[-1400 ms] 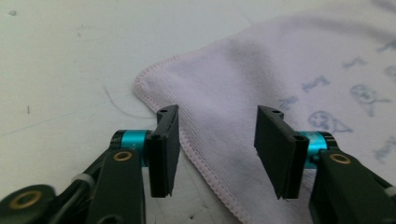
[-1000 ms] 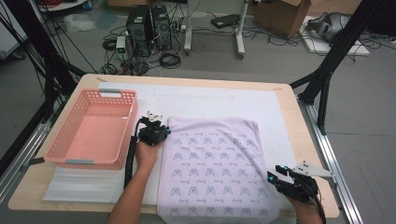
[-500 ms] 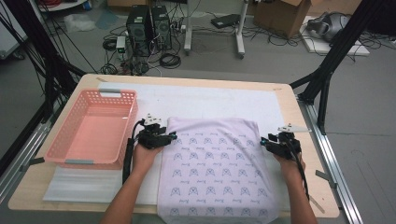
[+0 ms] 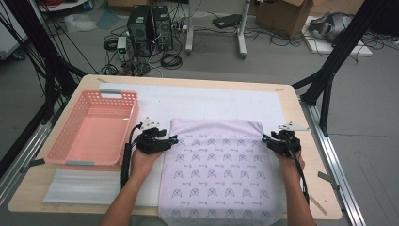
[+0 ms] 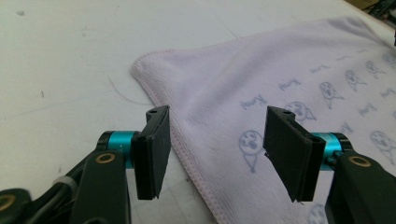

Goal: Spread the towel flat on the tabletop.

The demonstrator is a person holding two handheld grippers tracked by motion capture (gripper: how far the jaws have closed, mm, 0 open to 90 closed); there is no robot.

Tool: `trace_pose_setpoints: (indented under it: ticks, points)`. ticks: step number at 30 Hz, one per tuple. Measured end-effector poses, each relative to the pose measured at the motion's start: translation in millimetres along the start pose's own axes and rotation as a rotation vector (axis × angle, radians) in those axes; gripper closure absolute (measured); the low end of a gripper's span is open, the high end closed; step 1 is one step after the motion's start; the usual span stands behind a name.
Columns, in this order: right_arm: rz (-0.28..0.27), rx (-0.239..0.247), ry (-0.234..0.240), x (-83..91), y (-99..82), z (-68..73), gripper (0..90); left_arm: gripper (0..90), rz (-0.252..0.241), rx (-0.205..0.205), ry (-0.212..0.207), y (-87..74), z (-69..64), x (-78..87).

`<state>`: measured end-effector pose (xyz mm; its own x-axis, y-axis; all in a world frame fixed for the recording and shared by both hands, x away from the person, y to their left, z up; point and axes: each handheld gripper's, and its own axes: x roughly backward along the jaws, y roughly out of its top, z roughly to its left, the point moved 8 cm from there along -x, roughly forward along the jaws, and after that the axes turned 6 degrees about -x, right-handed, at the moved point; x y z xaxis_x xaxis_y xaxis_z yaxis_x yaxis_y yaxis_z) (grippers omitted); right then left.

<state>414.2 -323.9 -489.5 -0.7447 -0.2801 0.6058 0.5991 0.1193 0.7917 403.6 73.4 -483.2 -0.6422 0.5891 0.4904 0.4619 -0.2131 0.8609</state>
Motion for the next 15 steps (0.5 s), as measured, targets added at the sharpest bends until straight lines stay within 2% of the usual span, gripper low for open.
trace_pose_setpoints:
  ticks: [3,5,8,9,10,13,15]
  points:
    - [-0.023,-0.012,0.074,18.0,-1.5,5.5,49.2,36.1,-0.044,-0.010,-0.022,3.1,-6.4,7.7]
    - [-0.033,-0.011,0.100,28.8,-4.3,8.3,44.7,31.4,-0.059,-0.010,-0.042,5.8,-11.2,12.5]
    - [-0.047,-0.004,0.152,47.1,-11.3,13.6,38.5,26.3,-0.128,-0.022,-0.076,8.1,-19.6,23.8]
    - [-0.050,0.003,0.157,53.0,-14.2,14.3,35.5,19.0,-0.139,-0.025,-0.076,7.0,-22.0,26.6]
    - [-0.053,0.012,0.158,58.4,-17.4,15.0,31.7,16.3,-0.148,-0.027,-0.086,5.2,-24.6,29.8]
    - [-0.047,0.025,0.163,70.7,-26.2,17.2,25.5,16.7,-0.163,-0.045,-0.125,0.4,-32.9,37.7]
    - [-0.062,0.042,0.164,82.4,-30.5,18.5,22.7,18.0,-0.172,-0.051,-0.135,-0.9,-36.1,44.4]
